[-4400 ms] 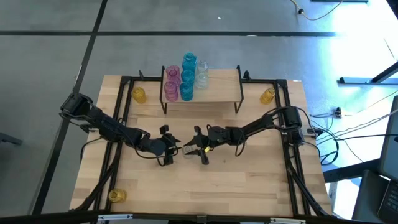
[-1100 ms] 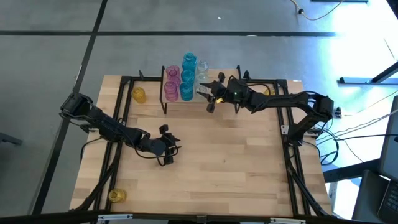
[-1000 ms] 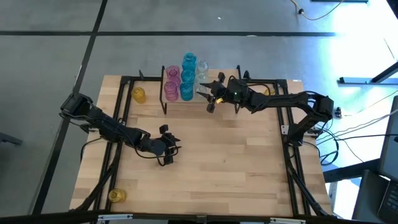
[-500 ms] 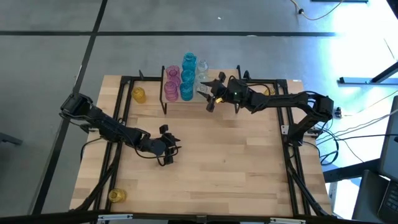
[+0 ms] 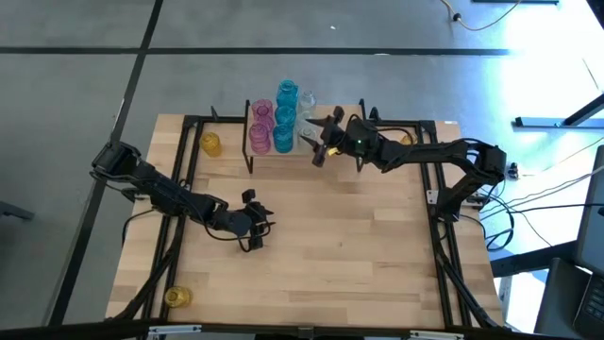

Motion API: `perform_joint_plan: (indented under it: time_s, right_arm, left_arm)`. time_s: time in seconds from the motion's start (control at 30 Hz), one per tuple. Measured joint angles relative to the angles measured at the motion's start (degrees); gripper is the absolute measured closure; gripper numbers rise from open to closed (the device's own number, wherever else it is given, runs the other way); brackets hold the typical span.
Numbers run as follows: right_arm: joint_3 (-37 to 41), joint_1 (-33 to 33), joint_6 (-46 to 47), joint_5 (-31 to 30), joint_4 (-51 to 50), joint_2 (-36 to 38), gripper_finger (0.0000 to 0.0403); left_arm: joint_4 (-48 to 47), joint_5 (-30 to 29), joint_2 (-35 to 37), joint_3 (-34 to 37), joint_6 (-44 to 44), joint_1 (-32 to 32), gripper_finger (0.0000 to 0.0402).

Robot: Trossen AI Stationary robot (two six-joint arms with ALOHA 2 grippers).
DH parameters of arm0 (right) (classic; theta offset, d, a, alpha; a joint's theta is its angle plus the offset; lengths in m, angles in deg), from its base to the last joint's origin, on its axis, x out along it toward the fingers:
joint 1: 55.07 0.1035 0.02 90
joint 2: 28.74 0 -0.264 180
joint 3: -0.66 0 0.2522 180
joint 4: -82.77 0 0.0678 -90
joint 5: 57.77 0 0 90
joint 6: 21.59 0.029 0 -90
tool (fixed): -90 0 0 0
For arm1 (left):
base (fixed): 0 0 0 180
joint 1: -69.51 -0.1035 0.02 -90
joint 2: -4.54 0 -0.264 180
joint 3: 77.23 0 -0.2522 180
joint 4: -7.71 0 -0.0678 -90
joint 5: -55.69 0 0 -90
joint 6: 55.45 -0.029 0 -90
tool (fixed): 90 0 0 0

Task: Sort vases onto shelf
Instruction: Put the transparent flower vase on the shelf aligned with the other transparent flower vase, then put the top right yellow flower vase on the shelf

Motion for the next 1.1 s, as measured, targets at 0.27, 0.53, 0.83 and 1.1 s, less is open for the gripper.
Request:
perform_joint_plan:
  time_s: [0.27,0.53,0.83,1.1]
  right_arm:
    - [0.0,1.9,-4.2,-2.1,-1.4,5.0,0.0182]
    - [0.0,8.6,-6.0,-7.1,-19.3,20.5,0.0182]
    - [0.0,14.7,12.5,-16.6,-61.6,37.4,0.0182]
    - [0.0,14.3,28.0,-28.6,-84.3,42.6,0.0182]
  left_arm:
    - [-0.1,0.0,0.0,0.0,0.0,0.0,0.0264]
    - [-0.1,0.0,0.0,0.0,0.0,0.0,0.0264]
    - [0.2,-0.1,0.0,0.0,0.1,0.0,0.0264]
    - [1.2,-1.2,0.0,0.0,0.0,0.0,0.0264]
